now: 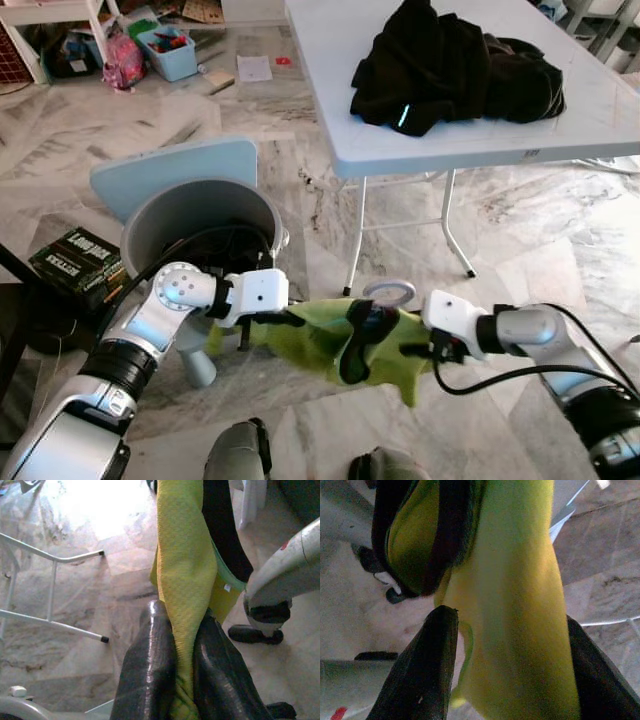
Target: Hang hanger
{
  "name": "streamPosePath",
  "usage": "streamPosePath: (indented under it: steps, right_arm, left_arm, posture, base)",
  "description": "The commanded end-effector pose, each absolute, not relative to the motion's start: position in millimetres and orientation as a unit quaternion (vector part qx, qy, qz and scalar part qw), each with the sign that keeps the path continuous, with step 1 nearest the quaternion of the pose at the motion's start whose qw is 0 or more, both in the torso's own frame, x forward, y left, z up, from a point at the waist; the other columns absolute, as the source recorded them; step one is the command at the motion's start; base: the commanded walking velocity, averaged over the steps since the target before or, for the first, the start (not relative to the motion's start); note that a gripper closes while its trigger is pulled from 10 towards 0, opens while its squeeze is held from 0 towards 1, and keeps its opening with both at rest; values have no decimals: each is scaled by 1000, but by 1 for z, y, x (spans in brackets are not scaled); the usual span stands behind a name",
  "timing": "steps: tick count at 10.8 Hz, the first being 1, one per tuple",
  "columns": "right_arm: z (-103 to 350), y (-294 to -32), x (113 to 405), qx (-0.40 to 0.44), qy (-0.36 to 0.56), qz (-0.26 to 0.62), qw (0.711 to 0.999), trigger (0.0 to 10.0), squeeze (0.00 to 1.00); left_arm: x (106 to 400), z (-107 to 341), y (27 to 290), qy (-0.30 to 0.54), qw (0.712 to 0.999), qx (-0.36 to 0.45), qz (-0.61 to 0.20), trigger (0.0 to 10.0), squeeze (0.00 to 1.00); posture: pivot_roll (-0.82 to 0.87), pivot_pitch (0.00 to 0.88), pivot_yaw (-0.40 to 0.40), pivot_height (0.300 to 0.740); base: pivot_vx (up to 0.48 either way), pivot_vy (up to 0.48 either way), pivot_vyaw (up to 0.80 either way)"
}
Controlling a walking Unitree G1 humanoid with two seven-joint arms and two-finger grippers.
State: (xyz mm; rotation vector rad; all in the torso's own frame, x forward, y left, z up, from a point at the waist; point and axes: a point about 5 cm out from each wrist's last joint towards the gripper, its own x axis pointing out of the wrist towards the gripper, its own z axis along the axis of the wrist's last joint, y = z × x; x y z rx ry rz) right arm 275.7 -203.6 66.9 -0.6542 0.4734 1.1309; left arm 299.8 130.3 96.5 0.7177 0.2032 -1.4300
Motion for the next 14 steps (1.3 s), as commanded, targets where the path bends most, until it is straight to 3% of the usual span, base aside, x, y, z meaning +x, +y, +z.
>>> streamPosePath:
  steps: [1,14]
  right_arm:
    - [72,-208,281,-303,212,506,779,0,0]
    - [73,-204,274,-273,217,536,769,0,0]
  left_arm:
    - [305,105,129,68,702,322,-631,0,0]
    - [310,92,131,77,713,345,-606,0,0]
  posture:
    - [-79,84,-37,740]
    - [-86,81,-34,740]
  base:
    - [0,0,0]
    - [0,0,0]
